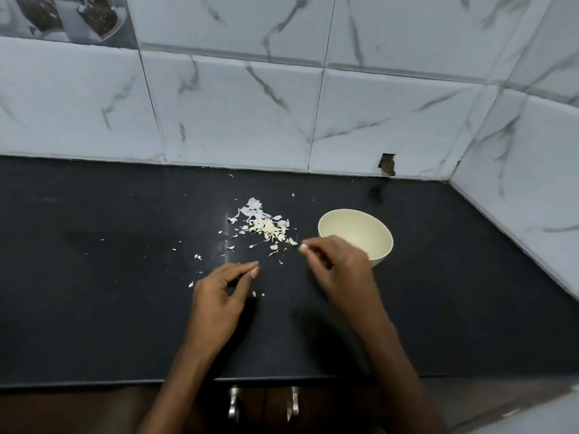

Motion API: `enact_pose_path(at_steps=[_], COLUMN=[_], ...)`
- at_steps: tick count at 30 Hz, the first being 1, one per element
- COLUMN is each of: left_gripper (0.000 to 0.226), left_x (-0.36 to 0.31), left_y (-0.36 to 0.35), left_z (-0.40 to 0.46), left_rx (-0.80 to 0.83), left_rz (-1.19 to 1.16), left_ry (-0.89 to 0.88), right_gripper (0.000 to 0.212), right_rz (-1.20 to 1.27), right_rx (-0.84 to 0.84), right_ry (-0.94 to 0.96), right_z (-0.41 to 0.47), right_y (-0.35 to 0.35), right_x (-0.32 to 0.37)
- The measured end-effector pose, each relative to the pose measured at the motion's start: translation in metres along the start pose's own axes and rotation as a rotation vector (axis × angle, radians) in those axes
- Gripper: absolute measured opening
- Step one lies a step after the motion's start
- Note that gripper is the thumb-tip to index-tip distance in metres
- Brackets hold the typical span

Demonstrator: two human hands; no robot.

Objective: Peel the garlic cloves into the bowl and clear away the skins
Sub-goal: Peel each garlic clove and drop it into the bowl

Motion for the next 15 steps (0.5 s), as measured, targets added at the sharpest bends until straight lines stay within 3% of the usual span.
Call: enact_pose_path(at_steps=[3, 7, 10, 13, 15], left_gripper=[0.031, 0.077, 0.101, 0.087, 0.075], left_x=[0.013, 0.036, 0.044, 0.044, 0.044], left_y=[0.01, 0.016, 0.015, 0.018, 0.02], left_z=[0.004, 0.015, 0.026, 0.034, 0.04], left_rx=[0.037, 0.133, 0.254, 0.268, 0.249], left_rz=[0.269, 0.555, 0.656, 0.54, 0.439], left_ry=[-0.152, -0.154, -0.121, -0.098, -0.073], right_gripper=[0.006, 0.018, 0.023, 0.011, 0.014], right_rz=[-0.062, -0.371, -0.403, -0.336, -0.311], right_rx=[-0.09, 0.064, 0.068, -0.08, -0.151], right_ry=[-0.176, -0.268, -0.29, -0.234, -0.211], right_z=[0.023, 0.036, 0.034, 0.034, 0.037], right_y=[0.04, 0.05, 0.05, 0.05, 0.046], right_x=[-0.029, -0.063, -0.067, -0.055, -0.046])
Point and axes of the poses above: each hand's wrist, its own z-axis towards the middle knuckle, its own y-axis out of the back of the hand, x = y × z, the point moved 3 cm from there along z, towards the middle knuckle, and after that the axes turned 8 degrees about -x, right-handed, at the moved point
